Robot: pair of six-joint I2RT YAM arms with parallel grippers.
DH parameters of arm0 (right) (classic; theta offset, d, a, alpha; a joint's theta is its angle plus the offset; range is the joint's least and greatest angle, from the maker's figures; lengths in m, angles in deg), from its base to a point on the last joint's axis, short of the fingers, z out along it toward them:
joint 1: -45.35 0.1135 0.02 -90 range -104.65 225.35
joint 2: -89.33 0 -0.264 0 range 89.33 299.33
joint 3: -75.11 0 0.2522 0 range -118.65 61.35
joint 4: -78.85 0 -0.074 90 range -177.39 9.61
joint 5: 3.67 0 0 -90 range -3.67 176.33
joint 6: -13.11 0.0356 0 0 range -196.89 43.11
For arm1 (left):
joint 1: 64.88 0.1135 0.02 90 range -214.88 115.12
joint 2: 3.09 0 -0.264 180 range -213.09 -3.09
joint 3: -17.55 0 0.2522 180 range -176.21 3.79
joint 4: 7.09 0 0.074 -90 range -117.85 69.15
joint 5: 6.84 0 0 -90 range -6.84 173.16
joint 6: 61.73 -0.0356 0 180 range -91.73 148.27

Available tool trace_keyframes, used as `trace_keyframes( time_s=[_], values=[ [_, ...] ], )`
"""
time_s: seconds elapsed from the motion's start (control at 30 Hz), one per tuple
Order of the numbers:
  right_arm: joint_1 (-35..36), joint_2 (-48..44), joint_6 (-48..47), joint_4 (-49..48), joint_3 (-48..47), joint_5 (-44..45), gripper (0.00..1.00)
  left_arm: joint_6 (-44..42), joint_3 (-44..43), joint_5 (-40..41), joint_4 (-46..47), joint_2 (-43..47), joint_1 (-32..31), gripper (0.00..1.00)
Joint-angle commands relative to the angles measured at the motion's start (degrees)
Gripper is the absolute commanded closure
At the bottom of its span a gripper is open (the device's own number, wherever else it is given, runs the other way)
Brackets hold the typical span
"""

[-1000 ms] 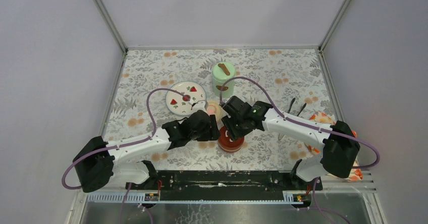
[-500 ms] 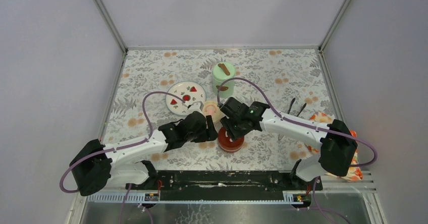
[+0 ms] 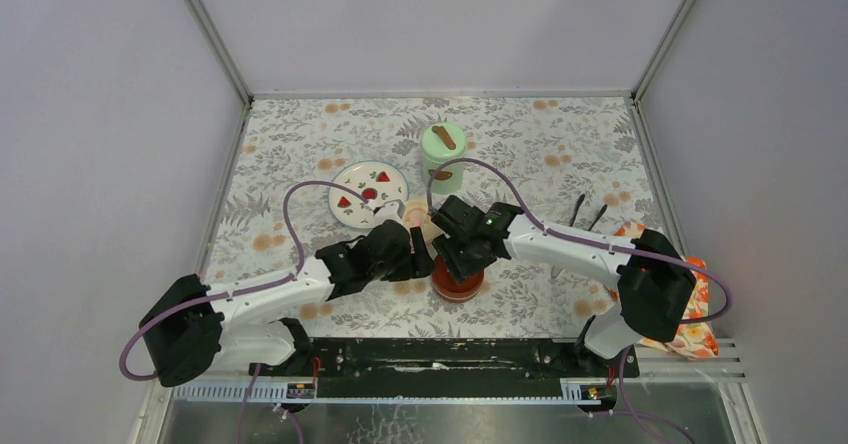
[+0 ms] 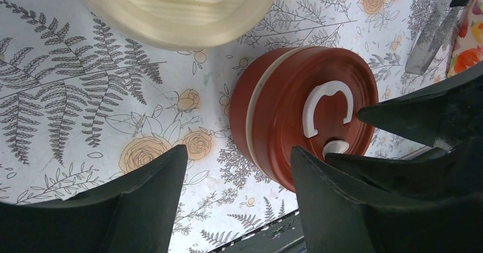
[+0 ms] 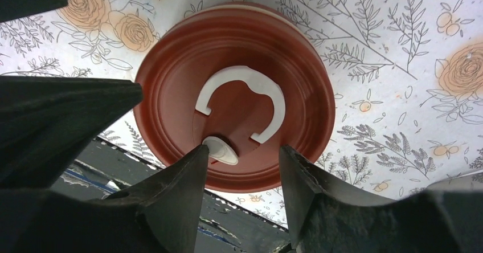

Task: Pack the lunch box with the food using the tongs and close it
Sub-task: Screw the box lid onto the packing box.

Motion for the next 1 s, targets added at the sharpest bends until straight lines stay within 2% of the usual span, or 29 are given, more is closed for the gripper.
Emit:
trace_keyframes(
  time_s=[0.0,0.17,0.5,0.77,0.97],
  values=[
    [0.3,3.9,1.8,-1.6,3.5,-1.2,0.42,0.7,0.3,0.5,3.5,-0.6,-0.2,0.25],
    [0.4,5.7,1.7,-1.5,3.2,0.8,0.42,1.1,1.1,0.3,4.3,-0.2,-0.2,0.25],
    [0.5,-1.2,-1.8,-0.6,-5.3,-1.2,0.43,4.2,7.7,1.2,7.6,5.6,1.1,0.25],
    [0.5,3.6,-3.0,-0.9,-10.2,1.1,0.46,5.2,10.2,2.3,7.8,10.1,1.1,0.25],
    [1.8,9.0,-2.4,-3.0,-8.6,0.7,0.44,5.6,11.2,2.9,7.5,11.5,1.1,0.25]
  ],
)
